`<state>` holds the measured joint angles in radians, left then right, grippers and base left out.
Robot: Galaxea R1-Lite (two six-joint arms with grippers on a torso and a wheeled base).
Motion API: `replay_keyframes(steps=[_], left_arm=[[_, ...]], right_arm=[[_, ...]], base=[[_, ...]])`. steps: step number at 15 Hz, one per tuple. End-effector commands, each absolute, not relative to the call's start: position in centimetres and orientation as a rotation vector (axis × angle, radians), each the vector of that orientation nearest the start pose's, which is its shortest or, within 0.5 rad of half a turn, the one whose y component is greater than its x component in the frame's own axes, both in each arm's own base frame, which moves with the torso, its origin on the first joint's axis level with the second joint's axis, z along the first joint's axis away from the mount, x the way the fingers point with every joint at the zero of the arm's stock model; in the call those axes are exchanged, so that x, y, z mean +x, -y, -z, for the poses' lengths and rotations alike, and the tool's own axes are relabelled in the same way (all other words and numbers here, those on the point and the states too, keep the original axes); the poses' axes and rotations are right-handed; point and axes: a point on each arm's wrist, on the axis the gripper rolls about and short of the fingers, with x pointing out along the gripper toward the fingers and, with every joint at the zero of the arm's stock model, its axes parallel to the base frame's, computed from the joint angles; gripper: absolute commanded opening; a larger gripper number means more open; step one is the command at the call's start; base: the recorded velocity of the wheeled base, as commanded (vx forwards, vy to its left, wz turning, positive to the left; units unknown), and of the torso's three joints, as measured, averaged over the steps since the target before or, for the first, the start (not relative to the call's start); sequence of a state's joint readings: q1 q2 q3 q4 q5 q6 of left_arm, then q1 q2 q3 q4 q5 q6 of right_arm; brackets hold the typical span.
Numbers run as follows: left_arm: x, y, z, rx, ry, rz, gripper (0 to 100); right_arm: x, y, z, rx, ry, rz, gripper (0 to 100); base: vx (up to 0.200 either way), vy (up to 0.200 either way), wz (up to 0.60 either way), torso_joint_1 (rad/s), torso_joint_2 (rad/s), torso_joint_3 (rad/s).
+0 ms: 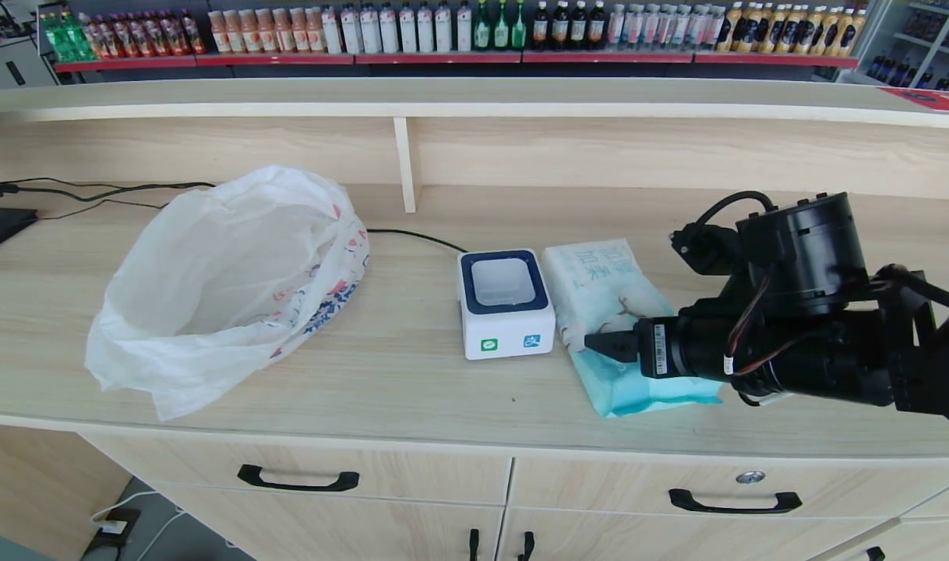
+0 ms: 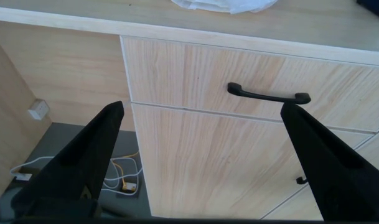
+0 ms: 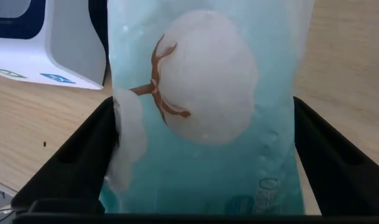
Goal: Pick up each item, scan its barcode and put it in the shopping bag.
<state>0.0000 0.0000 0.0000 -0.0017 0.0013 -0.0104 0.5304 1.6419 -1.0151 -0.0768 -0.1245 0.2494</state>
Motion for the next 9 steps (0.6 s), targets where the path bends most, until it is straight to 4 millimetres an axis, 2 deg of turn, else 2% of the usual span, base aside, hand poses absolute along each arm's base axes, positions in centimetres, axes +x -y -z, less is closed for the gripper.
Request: replay_keyframes(steps=[1,5,7,9], left_arm=[[-2.3,0.0,-7.6,-0.011,0.002,-0.002,100],[-2.3,0.0,-7.6,-0.011,0.002,-0.002,100],[-2.3,0.0,-7.6,-0.011,0.002,-0.002,100],[-2.3,0.0,-7.6,-0.011,0.002,-0.002,100]], right_arm=[[25.1,-13.9,-19.6,0.049,-0.595,-0.292,100],[25.7,-13.4,-20.2,0.05,-0.562,-0.276,100],[26.4,-13.3,-22.4,0.052,-0.479,-0.241,100],[26.2,-13.1,-22.6,0.01,-0.475,-0.23,100]], base=[[0.0,0.0,0.0,0.0,0.0,0.0],[0.0,0.0,0.0,0.0,0.0,0.0],[0.0,0.0,0.0,0.0,0.0,0.0],[0.0,0.0,0.0,0.0,0.0,0.0]])
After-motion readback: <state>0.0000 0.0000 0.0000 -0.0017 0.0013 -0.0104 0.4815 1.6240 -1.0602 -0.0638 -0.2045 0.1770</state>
